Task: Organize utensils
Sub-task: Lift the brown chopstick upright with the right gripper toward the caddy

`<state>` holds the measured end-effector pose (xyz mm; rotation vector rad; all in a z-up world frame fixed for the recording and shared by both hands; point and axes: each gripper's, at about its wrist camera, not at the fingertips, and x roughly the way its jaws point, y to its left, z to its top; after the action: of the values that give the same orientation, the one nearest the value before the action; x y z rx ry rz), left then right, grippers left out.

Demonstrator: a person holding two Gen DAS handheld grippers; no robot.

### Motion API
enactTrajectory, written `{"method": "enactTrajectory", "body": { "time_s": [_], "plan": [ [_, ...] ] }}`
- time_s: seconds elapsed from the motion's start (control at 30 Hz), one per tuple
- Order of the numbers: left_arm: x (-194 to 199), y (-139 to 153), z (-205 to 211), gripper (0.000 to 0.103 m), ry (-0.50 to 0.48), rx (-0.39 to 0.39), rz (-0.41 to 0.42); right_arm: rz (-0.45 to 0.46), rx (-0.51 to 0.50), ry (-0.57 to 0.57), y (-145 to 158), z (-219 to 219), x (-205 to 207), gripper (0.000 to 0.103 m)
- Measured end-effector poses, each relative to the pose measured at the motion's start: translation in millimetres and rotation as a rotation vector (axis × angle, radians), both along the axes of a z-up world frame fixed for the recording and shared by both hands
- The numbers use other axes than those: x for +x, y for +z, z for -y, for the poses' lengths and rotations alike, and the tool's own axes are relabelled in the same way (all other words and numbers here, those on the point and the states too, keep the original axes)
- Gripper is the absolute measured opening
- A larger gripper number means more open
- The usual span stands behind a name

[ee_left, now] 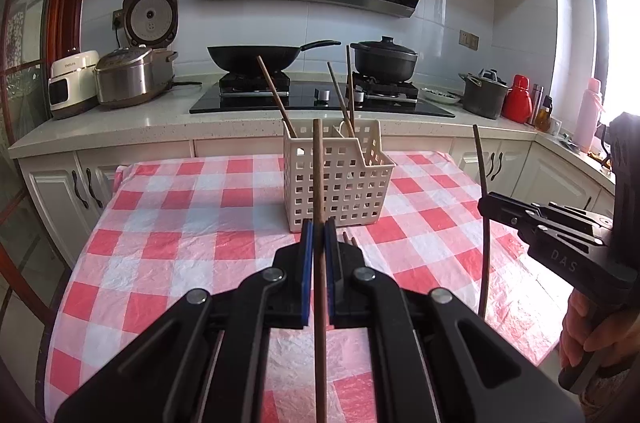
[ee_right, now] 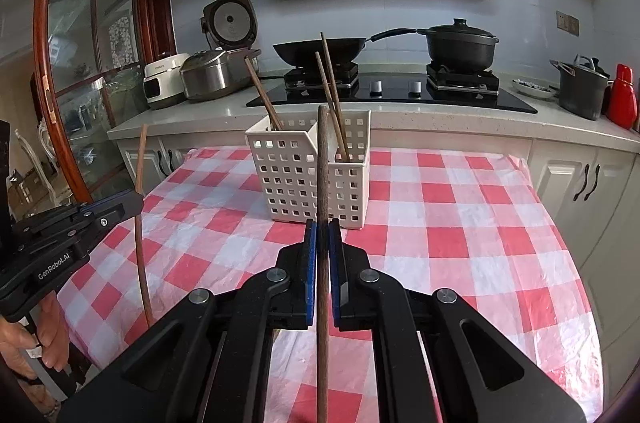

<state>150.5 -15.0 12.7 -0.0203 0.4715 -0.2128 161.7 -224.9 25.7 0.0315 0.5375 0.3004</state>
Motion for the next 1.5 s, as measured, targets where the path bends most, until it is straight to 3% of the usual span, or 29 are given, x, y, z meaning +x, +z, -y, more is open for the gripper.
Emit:
{"method": "enactTrajectory", "body": {
  "time_s": [1.13, 1.5],
  "plan": [
    [-24, 25, 1, 0.006, 0.001, 0.025, 0.120, 0.105, -0.002, 0.030, 33, -10, -18, 0.006],
    [-10, 49, 2, 0.006, -0.013, 0.043, 0.152, 0.124, -0.008, 0.043, 46, -13, 14, 0.006]
  ]
}}
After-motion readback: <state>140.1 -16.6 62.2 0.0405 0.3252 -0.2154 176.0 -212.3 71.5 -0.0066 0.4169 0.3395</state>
